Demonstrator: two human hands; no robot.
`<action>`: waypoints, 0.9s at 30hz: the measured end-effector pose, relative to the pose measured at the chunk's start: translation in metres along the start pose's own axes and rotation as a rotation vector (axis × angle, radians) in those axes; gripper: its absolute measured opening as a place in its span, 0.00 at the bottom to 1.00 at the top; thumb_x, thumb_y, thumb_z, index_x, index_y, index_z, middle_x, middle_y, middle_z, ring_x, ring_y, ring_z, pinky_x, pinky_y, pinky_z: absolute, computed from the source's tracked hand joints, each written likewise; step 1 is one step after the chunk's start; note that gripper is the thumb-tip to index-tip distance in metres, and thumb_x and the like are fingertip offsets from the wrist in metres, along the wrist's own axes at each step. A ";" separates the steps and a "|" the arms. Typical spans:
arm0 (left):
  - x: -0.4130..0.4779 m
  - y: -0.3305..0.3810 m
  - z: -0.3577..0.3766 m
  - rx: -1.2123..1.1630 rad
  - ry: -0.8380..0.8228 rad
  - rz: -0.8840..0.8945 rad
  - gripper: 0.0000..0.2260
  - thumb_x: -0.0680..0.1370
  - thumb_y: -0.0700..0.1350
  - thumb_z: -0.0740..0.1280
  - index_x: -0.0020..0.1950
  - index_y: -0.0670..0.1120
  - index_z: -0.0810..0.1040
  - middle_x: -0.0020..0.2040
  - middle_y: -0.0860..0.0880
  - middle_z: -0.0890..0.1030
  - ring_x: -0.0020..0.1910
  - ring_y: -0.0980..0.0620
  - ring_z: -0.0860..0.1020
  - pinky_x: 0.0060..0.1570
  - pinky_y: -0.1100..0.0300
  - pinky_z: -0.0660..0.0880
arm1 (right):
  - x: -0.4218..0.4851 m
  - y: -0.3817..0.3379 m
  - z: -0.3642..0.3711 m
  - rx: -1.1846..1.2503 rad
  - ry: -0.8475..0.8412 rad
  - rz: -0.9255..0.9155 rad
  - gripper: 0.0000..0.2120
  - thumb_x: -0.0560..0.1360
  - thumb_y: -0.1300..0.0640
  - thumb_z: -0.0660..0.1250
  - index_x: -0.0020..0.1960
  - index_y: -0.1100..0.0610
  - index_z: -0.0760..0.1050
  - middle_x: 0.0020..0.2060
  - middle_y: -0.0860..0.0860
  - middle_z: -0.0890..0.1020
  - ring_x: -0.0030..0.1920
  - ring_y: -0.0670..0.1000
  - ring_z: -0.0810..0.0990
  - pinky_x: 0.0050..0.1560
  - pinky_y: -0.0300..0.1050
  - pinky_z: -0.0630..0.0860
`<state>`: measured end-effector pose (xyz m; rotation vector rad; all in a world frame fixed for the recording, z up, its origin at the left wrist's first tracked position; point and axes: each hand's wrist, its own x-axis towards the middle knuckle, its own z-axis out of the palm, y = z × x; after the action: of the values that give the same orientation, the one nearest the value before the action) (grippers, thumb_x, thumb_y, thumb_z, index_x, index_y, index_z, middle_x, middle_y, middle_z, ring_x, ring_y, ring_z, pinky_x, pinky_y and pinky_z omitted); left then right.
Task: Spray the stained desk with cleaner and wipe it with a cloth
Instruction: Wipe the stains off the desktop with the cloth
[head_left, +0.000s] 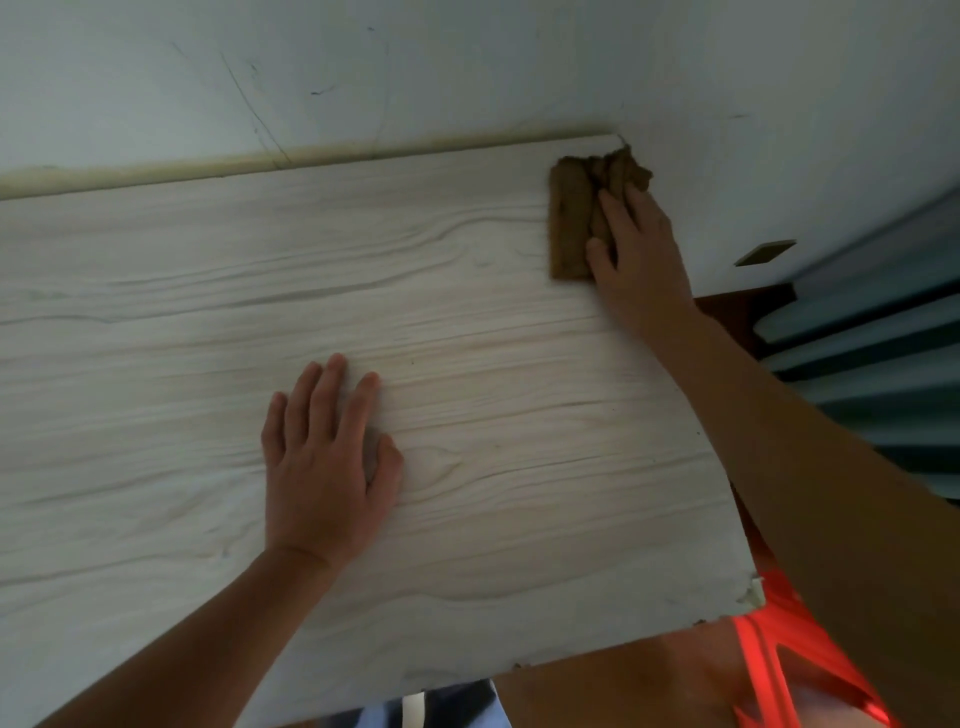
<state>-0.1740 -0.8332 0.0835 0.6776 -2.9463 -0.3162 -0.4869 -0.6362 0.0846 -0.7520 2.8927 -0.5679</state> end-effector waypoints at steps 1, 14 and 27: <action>0.000 0.000 0.000 -0.001 0.002 0.000 0.27 0.78 0.53 0.57 0.75 0.45 0.72 0.79 0.40 0.66 0.80 0.38 0.62 0.78 0.38 0.56 | -0.016 0.003 0.000 0.003 -0.010 -0.005 0.27 0.83 0.48 0.54 0.80 0.57 0.59 0.79 0.60 0.58 0.78 0.61 0.55 0.78 0.56 0.55; -0.003 0.003 0.001 -0.046 0.010 -0.001 0.28 0.77 0.54 0.56 0.75 0.46 0.70 0.79 0.41 0.65 0.80 0.39 0.60 0.78 0.39 0.54 | -0.216 0.018 -0.017 -0.099 -0.136 0.089 0.31 0.82 0.41 0.46 0.82 0.51 0.52 0.81 0.52 0.52 0.81 0.53 0.46 0.80 0.55 0.51; -0.006 0.002 -0.001 -0.081 0.009 0.010 0.27 0.76 0.54 0.56 0.74 0.47 0.68 0.79 0.40 0.64 0.79 0.39 0.59 0.77 0.38 0.54 | -0.316 -0.020 0.001 -0.079 -0.001 0.228 0.28 0.83 0.47 0.49 0.81 0.53 0.56 0.80 0.53 0.56 0.81 0.53 0.49 0.80 0.53 0.47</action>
<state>-0.1696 -0.8294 0.0843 0.6526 -2.9093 -0.4285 -0.2014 -0.4987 0.0920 -0.4210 2.9588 -0.4301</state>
